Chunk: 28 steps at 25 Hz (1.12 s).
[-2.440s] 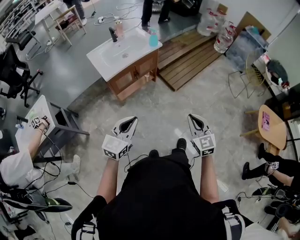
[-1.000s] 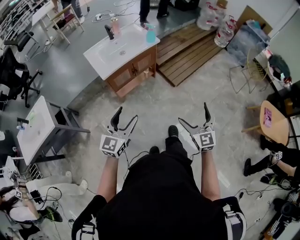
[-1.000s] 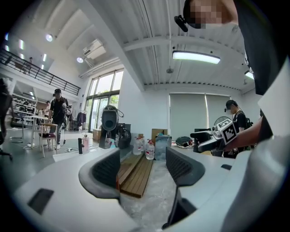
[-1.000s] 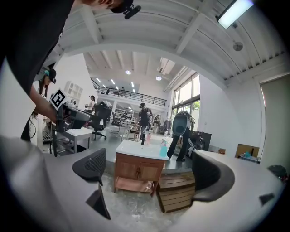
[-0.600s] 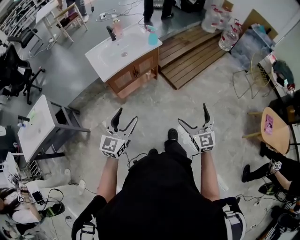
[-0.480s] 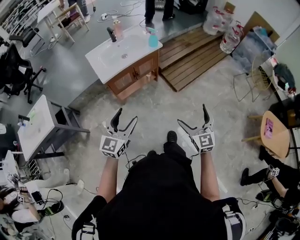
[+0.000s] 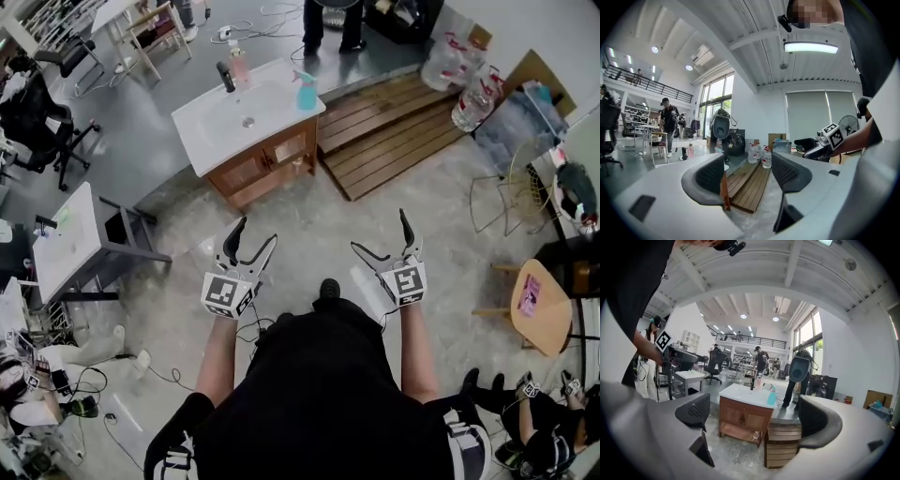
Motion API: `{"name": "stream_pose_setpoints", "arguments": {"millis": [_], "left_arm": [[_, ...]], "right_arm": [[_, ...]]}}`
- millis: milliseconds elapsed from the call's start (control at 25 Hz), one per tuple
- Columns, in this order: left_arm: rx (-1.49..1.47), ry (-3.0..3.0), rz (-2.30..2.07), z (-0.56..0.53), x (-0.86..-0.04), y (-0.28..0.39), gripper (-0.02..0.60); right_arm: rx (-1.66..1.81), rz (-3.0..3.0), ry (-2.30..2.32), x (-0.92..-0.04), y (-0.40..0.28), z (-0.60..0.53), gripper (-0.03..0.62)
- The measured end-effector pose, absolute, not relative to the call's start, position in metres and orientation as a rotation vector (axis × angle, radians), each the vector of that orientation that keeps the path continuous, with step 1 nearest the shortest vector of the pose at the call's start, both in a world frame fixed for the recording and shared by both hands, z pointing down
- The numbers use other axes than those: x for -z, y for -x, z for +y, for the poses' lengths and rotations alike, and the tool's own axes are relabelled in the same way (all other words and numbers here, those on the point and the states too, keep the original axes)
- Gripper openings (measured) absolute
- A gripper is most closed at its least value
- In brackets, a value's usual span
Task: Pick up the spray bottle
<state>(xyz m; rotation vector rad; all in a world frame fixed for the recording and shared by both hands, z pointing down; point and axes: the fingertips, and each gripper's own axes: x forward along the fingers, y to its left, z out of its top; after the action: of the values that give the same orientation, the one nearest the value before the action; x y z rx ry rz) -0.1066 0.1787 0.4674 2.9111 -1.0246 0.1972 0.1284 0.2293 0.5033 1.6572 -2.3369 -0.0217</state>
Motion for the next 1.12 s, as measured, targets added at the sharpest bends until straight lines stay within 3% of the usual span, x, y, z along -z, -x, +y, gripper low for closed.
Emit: {"name": "stream_pose_setpoints", "arguments": {"millis": [520,1120], "left_arm": [[-0.281,-2.850,-1.155,0.156,-0.479,0.027,0.299],[-0.261,-2.821,-1.133,0.007,-0.492,0.020,0.299]], "right_arm": [[-0.021,-2.408,-1.583,-0.527,-0.224,0.180,0.595],[-0.033,-2.391,-1.562,-0.537,-0.224,0.036,0.593]]}}
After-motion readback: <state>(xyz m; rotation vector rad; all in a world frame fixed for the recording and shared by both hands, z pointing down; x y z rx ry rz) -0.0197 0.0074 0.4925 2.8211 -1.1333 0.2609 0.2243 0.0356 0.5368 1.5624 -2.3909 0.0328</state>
